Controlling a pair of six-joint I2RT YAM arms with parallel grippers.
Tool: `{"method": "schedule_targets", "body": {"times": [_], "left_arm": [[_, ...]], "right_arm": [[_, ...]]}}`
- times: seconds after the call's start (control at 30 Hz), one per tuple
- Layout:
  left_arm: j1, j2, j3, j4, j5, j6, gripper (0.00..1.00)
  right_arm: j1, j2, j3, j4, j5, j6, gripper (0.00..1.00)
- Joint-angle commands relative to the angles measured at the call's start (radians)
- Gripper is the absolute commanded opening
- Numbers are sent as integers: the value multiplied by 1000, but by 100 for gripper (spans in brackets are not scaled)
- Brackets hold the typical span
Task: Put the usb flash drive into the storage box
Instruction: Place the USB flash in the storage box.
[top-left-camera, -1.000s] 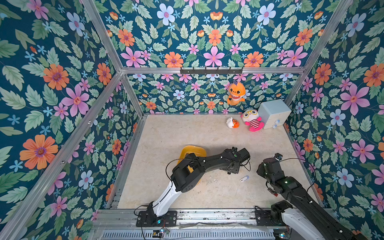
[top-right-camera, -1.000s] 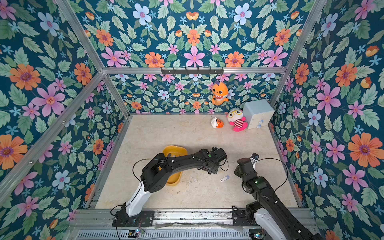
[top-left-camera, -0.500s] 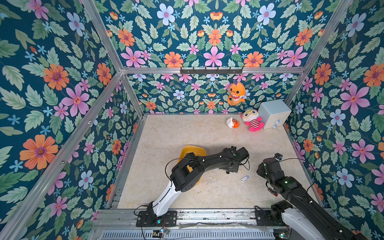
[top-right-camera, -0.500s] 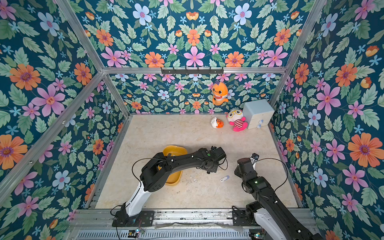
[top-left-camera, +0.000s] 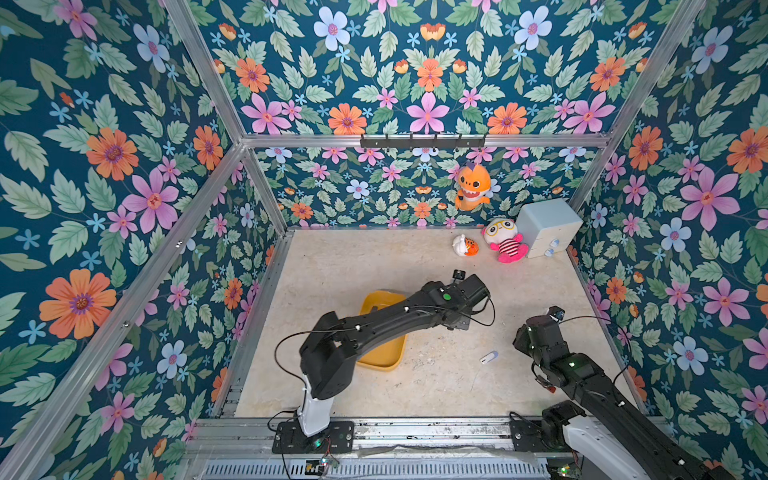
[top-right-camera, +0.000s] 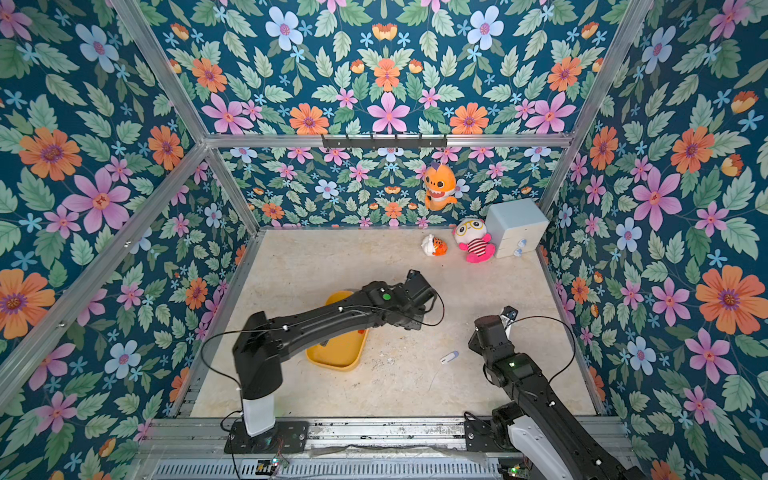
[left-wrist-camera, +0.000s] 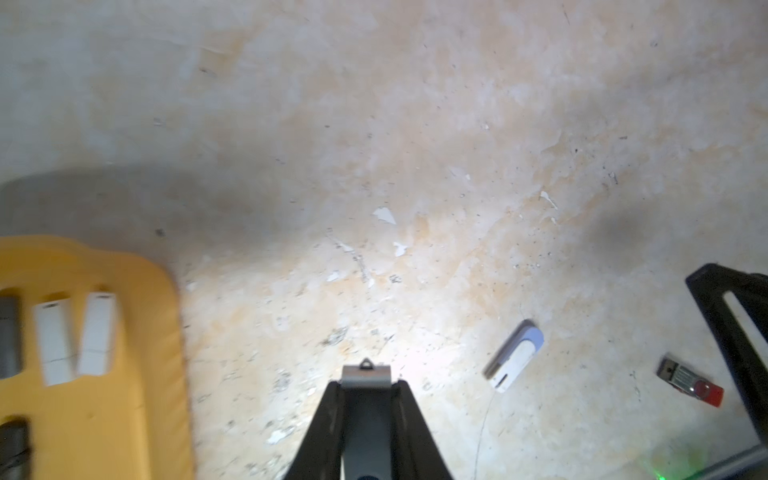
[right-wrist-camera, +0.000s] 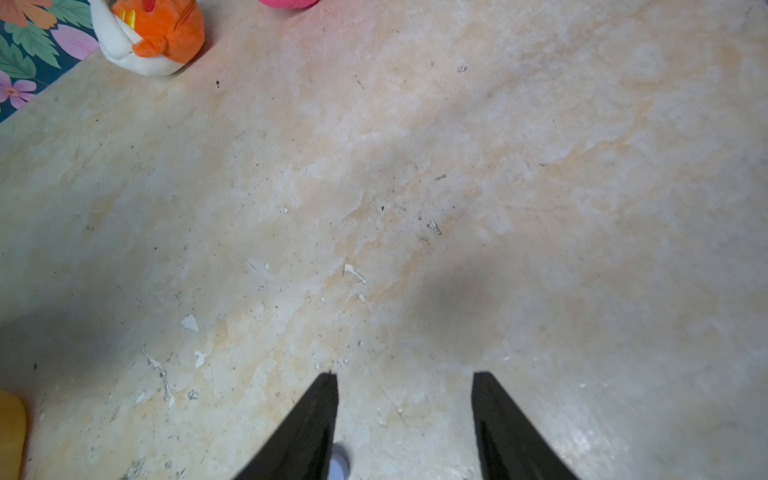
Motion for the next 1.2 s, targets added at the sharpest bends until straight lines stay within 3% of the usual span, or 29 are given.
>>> {"method": "schedule_targets", "body": {"times": [0.0,0.17,0.33,0.57,0.87,1.17], "left_arm": [[51,-137,-118,-88,-79,39,14],[188,-332,-378,-69,-64,64,15],[287,-358,-565,52,-3,123,16],[365,-311,-642,142,27,182,15],[381,-214,-639,192,4,215,17],[388,-157,-645,224,1,213,27]], "right_arm": [[1,1,0,6,13,-7,58],[0,13,4,11,8,-9,57],[1,24,7,13,6,-10,57],[1,22,5,11,6,-8,58],[1,23,6,11,5,-10,58],[1,15,3,12,4,-12,58]]}}
